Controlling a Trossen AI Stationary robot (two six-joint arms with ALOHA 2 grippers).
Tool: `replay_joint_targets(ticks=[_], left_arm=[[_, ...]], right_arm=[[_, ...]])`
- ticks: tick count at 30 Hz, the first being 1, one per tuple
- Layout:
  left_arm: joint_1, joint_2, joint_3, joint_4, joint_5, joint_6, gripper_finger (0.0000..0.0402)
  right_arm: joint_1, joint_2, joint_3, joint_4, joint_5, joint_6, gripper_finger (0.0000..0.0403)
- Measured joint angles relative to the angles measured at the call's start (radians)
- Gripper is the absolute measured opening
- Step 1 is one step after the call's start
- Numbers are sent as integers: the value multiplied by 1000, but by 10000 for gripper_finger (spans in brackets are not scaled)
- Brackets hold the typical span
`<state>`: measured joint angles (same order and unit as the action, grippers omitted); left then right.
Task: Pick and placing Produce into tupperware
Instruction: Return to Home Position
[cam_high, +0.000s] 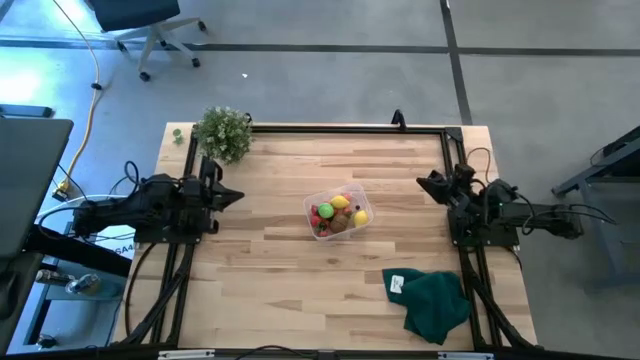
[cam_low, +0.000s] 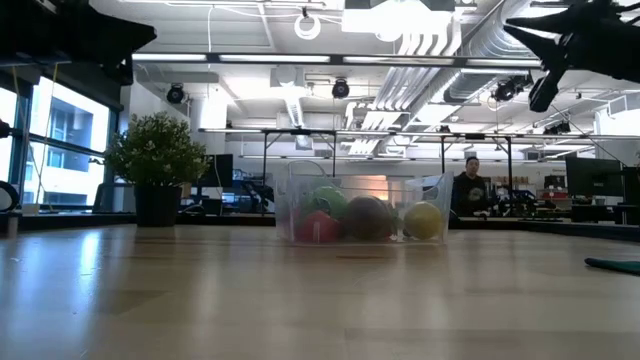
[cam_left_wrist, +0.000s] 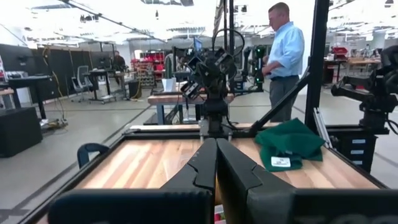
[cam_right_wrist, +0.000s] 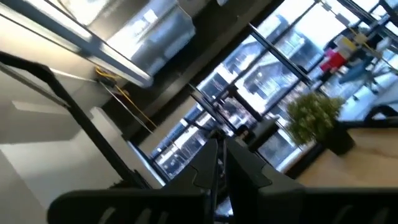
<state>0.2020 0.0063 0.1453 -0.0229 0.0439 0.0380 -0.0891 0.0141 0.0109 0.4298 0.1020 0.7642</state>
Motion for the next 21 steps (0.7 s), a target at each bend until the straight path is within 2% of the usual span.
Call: replay_joint_targets(ticks=[7,15,17,21], left_arm=[[0,0,-37,0,-10,-21,3],[0,0,-98,-49,-9,-10,3],[0,9,-101,-57,-11,28,3],[0,23,-100,-67,-11,132,3]], right_arm=[[0,-1,0,-55,-55,-156,19],[0,-1,-1,-336,-16,-442,19],[0,3,0,-405,-5,-524,19],[-1,23,1,-409,-10,-646,19]])
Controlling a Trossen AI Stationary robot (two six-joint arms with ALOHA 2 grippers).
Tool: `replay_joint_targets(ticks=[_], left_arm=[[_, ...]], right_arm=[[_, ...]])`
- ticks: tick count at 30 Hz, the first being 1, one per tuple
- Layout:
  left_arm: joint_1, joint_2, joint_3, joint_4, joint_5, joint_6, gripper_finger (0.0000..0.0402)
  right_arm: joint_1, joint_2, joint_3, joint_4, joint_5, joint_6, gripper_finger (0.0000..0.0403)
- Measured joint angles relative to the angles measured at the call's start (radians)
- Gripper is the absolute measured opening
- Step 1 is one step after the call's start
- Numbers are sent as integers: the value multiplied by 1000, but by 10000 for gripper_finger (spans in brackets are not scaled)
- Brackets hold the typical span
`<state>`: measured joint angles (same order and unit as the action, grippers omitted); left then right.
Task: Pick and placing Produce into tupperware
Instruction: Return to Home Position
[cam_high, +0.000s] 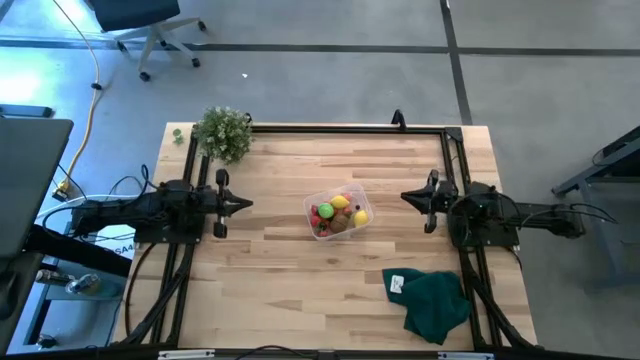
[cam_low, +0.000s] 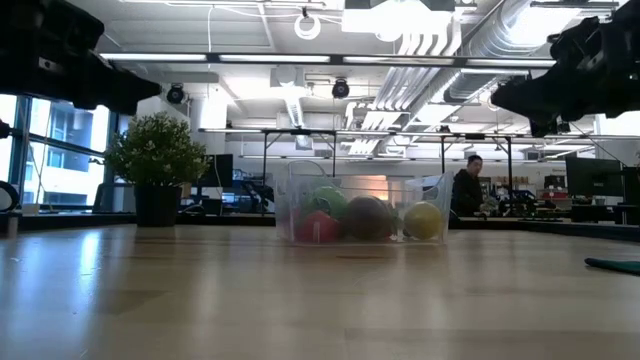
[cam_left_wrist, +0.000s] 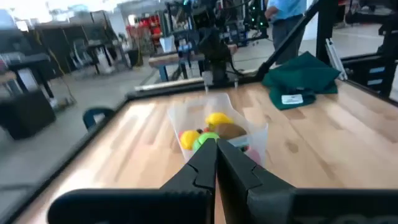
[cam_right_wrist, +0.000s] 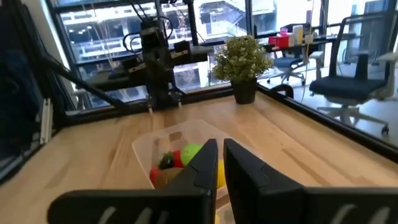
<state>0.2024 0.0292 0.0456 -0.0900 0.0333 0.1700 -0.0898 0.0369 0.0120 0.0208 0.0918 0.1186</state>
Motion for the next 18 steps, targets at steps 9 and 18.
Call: replay_joint_targets(ticks=[9,18], left_arm=[[0,1,0,5,0,69,3],[0,0,0,5,0,69,3]], right_arm=[[0,2,1,-2,5,-12,19],[0,2,2,-3,6,-12,19]])
